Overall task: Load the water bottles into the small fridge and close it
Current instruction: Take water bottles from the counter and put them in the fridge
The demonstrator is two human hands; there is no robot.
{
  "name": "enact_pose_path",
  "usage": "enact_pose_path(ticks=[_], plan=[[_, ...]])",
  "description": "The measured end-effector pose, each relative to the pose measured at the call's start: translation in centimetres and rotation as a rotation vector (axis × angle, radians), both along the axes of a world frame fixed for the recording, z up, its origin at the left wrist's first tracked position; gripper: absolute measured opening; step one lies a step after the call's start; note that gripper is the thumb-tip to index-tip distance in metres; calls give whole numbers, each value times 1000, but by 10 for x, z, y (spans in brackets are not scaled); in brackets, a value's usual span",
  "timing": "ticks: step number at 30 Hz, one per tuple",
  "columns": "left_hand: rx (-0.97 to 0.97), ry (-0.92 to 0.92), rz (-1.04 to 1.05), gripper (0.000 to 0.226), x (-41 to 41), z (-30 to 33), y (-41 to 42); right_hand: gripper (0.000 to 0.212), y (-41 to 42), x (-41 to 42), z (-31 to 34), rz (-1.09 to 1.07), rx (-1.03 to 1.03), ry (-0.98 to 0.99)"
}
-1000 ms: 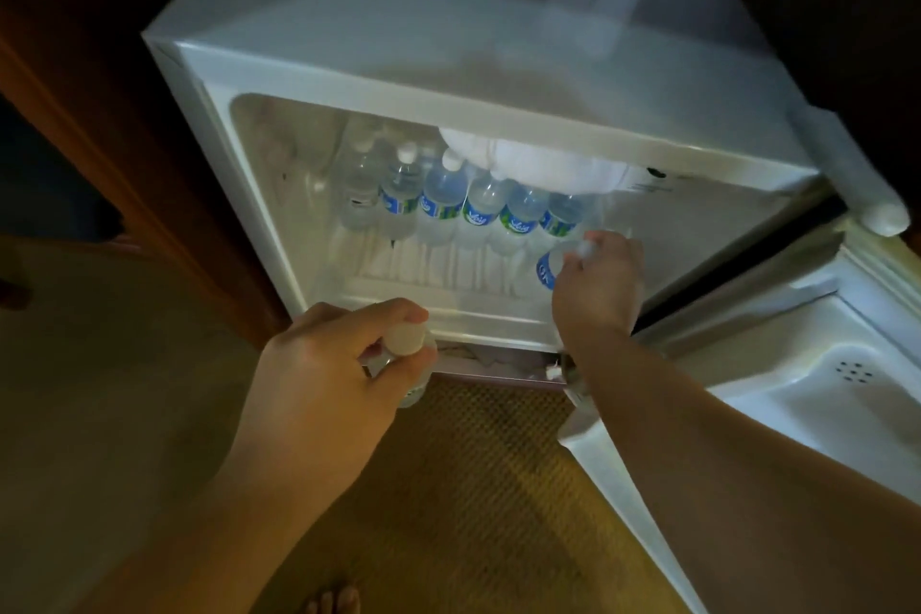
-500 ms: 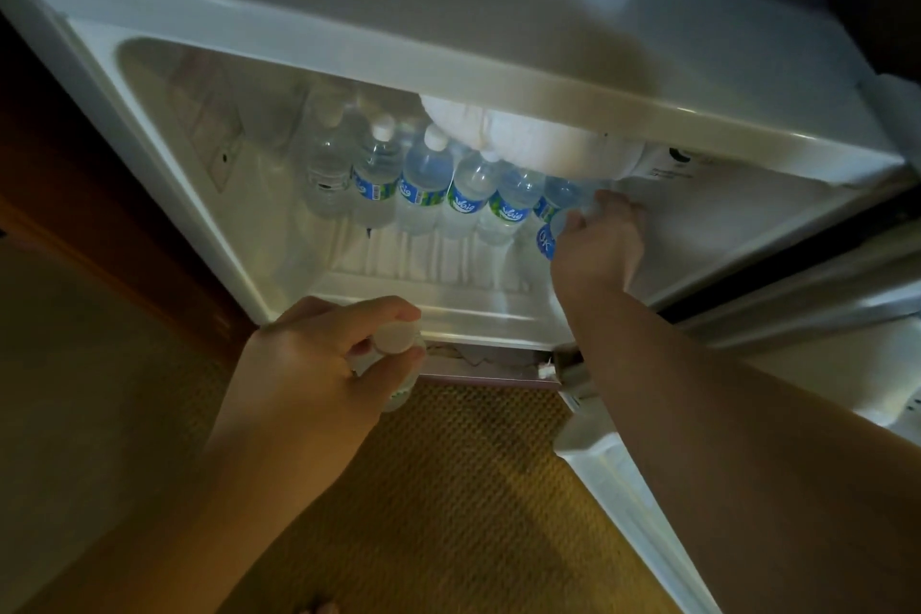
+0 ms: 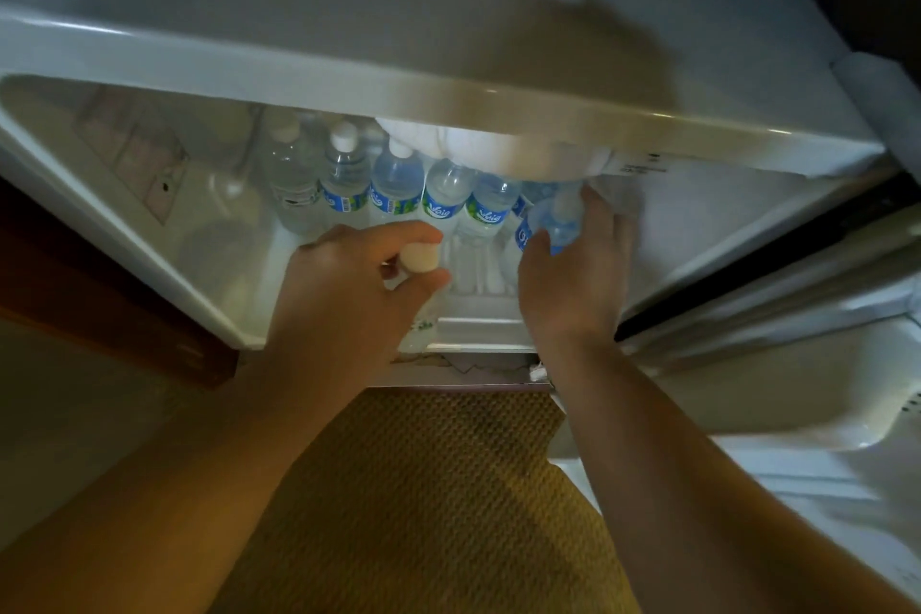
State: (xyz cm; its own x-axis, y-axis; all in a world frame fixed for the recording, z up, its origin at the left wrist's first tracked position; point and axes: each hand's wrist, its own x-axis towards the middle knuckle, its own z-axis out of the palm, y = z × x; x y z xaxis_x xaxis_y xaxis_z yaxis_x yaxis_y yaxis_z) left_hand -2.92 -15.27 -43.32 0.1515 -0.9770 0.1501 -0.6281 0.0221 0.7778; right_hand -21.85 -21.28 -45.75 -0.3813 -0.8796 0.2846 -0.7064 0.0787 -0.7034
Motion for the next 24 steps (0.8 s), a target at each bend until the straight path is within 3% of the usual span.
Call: enact_pose_path(ticks=[5, 9, 13, 16, 24], plan=[[34, 64, -61, 36, -17, -20, -33, 30, 59, -7, 61, 202, -406, 101], [-6, 46, -119, 35, -29, -32, -63, 18, 69, -24, 136, 314, -572, 344], [1, 79, -141, 35, -39, -43, -84, 47, 33, -35, 169, 276, -361, 452], [60, 122, -97, 34, -51, -47, -94, 54, 14, -35, 161, 235, -126, 544], [199, 232, 78, 30, -79, -45, -113, 58, 10, -36, 159, 265, -63, 607]])
